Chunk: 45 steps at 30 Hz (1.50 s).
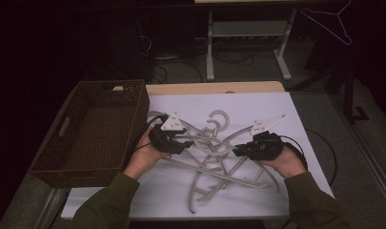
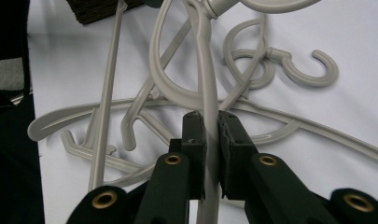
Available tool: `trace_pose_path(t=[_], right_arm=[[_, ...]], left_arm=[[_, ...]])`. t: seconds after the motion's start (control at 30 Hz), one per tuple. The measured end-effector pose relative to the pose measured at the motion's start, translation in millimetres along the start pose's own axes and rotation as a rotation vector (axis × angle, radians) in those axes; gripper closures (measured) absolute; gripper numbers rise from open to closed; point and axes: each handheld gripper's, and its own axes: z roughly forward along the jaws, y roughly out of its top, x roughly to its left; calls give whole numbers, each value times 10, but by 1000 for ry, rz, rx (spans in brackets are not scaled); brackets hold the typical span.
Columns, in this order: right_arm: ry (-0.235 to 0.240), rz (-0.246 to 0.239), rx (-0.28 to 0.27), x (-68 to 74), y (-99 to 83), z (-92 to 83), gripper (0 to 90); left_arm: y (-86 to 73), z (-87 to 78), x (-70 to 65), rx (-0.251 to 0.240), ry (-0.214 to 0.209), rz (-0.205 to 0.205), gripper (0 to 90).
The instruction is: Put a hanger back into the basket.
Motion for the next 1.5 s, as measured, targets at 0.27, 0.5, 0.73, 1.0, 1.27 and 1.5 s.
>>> trace_pose_path(t=[0.27,0.5,0.73,1.0,1.27,1.5], right_arm=[[23,-28,10,9,18,15,818],[43,-36,28,-32,18,10,814],[50,-76,54,-164,63,25,789],[27,-129,88,-293,87,82,732],[27,-87,39,-361,85,70,622],[-6,-9,-100,-314,144,-81,281]], left_arm=[[4,9,-35,28,-8,35,657],[4,11,-74,43,-17,72,708],[-28,19,-105,58,-55,89,761],[-60,26,-148,62,-119,110,820],[-88,-37,-125,26,-145,68,829],[-51,-122,-116,9,-140,24,830]])
